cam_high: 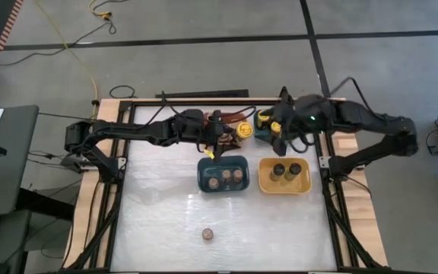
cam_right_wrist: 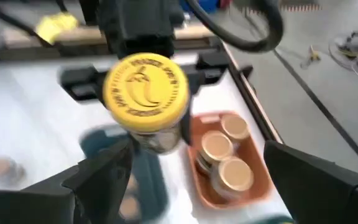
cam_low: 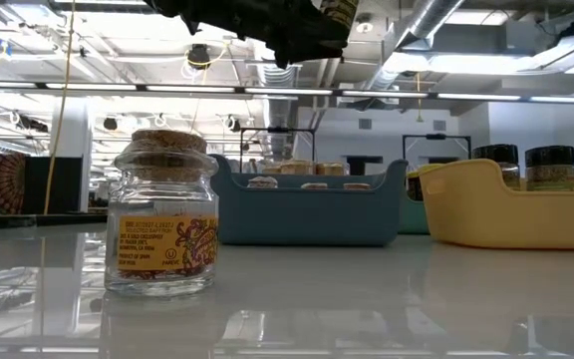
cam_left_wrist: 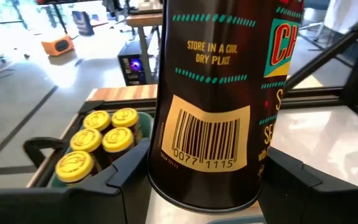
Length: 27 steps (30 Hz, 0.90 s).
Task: Sort spices by type
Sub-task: Put the yellow spice bottle into the green bin
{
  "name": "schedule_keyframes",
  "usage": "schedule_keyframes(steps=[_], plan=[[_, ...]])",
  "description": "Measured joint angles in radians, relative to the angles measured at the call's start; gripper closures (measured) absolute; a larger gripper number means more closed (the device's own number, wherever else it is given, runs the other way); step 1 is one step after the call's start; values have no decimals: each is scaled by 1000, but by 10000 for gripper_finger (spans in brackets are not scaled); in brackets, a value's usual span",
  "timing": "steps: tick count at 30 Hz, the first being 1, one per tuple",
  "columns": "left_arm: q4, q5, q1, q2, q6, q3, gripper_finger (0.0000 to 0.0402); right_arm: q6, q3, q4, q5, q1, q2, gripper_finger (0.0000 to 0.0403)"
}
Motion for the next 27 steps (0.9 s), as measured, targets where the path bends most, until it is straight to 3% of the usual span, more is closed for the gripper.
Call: schedule_keyframes(steps=[6,13,21,27], plan=[[-1,33,0,0,-49,0,183,-107,326,-334,-34,-49,210,12],[-24,64,1,0,-89,0,183,-234,604,-540,-113,-57,411,12],[-26,72,2,0,-103,0,183,-321,789,-669,-152,-45,560,12],[-43,74,2,0,-115,0,183,-336,841,-703,-170,-32,617,12]])
